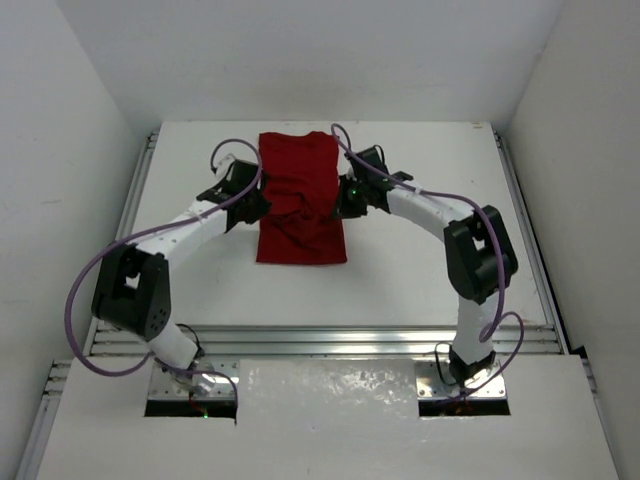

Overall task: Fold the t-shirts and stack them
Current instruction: Fold the folded rectangular tshirt in 1/3 of the way

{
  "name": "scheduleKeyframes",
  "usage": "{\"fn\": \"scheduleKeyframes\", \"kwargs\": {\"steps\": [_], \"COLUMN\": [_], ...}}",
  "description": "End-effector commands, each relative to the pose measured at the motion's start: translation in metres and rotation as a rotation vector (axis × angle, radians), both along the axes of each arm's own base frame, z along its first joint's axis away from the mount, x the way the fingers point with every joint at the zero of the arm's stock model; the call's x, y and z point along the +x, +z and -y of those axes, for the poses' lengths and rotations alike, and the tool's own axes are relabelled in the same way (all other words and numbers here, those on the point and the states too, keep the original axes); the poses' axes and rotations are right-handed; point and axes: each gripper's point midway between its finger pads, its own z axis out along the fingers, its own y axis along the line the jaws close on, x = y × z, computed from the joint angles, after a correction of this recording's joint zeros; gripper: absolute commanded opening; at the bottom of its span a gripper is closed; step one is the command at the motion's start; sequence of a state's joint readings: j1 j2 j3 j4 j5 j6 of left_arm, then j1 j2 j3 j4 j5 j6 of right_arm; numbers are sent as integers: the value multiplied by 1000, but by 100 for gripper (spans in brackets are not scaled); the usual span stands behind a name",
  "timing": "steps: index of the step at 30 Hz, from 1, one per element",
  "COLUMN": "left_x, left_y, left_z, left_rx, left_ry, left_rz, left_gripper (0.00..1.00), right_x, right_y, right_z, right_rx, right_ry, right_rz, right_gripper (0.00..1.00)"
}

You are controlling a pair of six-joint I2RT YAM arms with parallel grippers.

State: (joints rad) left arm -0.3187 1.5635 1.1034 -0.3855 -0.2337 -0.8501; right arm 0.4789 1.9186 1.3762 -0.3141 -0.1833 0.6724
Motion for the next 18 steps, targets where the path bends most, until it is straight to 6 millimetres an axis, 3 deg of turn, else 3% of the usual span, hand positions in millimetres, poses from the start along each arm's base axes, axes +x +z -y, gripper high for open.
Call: {"fn": "scheduleKeyframes", "kwargs": {"steps": [1,2,18], "left_x": [30,34,83], "left_y": [21,15,3], "left_z": [1,1,-13], "left_rx": [-16,-15,-7], "left_ry": [12,14,77], "left_rz": [81,71,75], "left_gripper": [0,0,0], "right_x": [24,34,101], "right_y": [8,17,2], "right_z": [-1,-3,9], "right_rx": [-16,-15,-44], "right_ry": [22,23,-10], "right_rz": [36,60,66], "right_gripper": [0,0,0]}}
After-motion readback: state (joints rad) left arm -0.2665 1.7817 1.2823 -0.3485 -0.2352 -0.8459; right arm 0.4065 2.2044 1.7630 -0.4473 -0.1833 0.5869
